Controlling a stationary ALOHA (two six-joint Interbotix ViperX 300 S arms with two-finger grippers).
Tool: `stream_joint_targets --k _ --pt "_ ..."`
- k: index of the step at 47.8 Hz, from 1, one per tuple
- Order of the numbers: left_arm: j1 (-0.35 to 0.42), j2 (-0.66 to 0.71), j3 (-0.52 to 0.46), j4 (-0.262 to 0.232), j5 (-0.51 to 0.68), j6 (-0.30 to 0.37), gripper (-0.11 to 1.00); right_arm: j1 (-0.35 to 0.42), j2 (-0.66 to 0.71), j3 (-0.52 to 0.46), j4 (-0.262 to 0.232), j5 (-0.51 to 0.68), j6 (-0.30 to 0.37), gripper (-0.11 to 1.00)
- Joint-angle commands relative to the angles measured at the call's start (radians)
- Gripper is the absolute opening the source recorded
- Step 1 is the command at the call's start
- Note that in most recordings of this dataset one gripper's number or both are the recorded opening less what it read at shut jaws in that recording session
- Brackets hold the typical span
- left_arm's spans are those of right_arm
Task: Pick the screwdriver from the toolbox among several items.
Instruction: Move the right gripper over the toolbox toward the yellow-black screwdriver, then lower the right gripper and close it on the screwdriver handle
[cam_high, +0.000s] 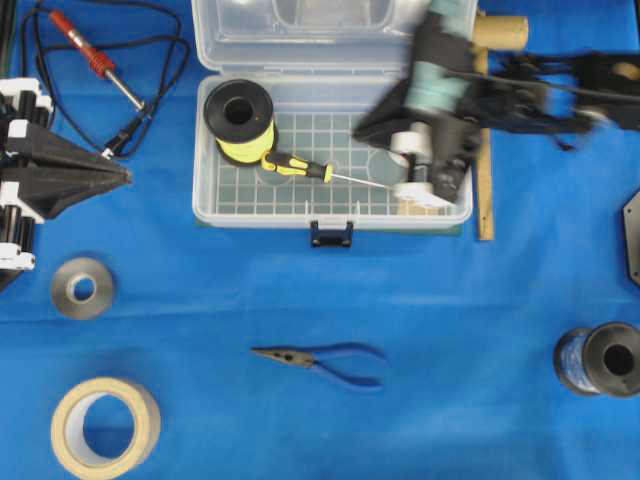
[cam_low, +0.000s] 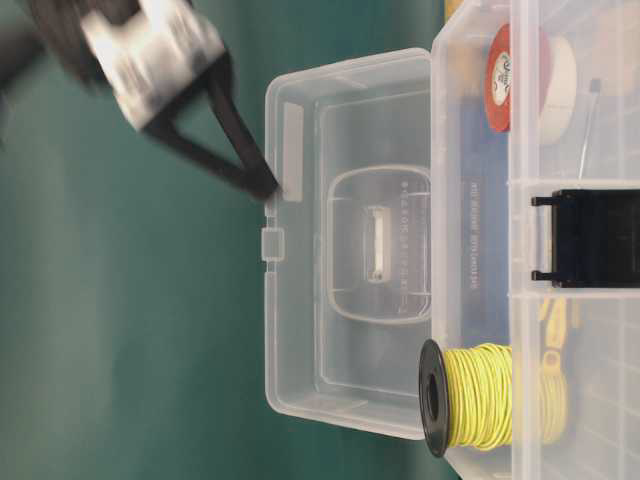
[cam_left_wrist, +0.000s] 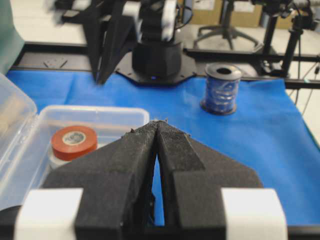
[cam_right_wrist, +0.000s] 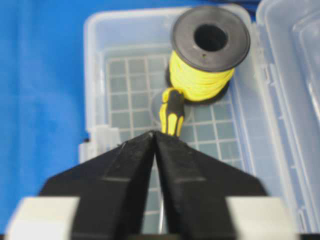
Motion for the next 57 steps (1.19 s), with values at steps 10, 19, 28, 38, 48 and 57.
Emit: stream_joint_targets --k 10,19,28,38,48,57 --pt "-0.002 0.011 -0.003 -0.005 -0.006 -0.012 0.00 -0.034 0.256 -0.236 -0.025 0.160 0.002 0.72" --pt "0.000 0.011 0.000 -0.003 -0.008 -0.012 0.00 -0.038 0.403 -0.287 -0.021 0.164 0.003 0.74" --pt "0.000 0.011 0.002 -0.005 -0.006 -0.011 0.00 -0.037 0.495 -0.299 -0.005 0.140 0.005 0.75" --pt "0.008 0.011 0.009 -0.003 -0.008 -0.011 0.00 -0.032 0.535 -0.299 0.000 0.124 0.005 0.74" --pt "0.017 0.011 0.015 -0.005 -0.006 -0.012 0.00 -0.028 0.548 -0.301 0.002 0.107 0.002 0.62" --pt "0.015 0.006 0.015 -0.005 -0.006 -0.012 0.00 -0.028 0.532 -0.298 0.000 0.129 0.002 0.42"
